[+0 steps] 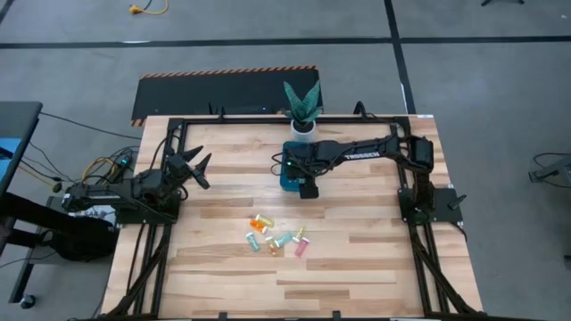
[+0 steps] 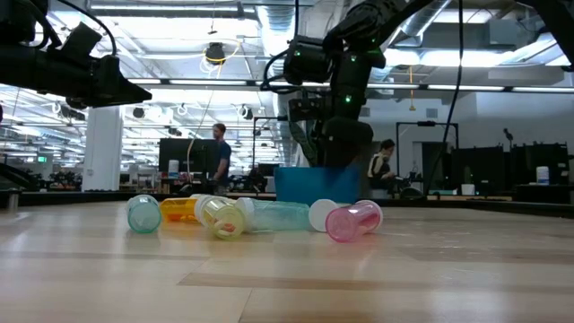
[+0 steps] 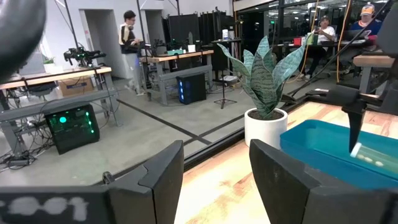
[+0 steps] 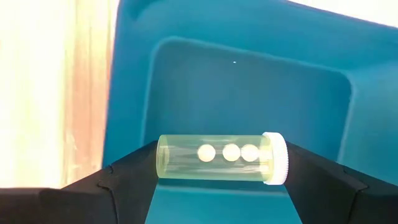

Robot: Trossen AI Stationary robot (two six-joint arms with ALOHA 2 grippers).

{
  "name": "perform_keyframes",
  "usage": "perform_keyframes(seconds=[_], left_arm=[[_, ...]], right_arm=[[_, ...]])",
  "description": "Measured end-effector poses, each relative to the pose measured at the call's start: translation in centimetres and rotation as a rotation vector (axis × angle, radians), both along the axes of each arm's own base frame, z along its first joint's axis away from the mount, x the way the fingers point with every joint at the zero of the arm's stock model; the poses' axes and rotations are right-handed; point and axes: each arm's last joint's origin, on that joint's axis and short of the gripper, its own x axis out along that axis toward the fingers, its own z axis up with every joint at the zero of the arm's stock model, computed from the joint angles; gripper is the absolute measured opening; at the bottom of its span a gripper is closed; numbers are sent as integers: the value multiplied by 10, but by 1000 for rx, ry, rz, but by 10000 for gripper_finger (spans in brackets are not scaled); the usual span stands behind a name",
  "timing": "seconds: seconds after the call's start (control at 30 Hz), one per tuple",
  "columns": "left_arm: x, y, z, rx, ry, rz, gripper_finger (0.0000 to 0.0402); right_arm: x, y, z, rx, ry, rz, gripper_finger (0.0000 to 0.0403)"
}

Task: Pick and place pill bottles into a basket
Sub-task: Put the yellow pill bottle into the bin

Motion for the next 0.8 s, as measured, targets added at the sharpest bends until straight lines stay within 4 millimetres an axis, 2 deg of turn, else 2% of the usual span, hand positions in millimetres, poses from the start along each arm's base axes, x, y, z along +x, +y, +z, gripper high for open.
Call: perform_keyframes(seconds=[0.8], left_arm=[[0, 0, 0, 0, 0, 0, 175]], right_arm=[[-3, 3, -1, -37, 43, -1, 306]])
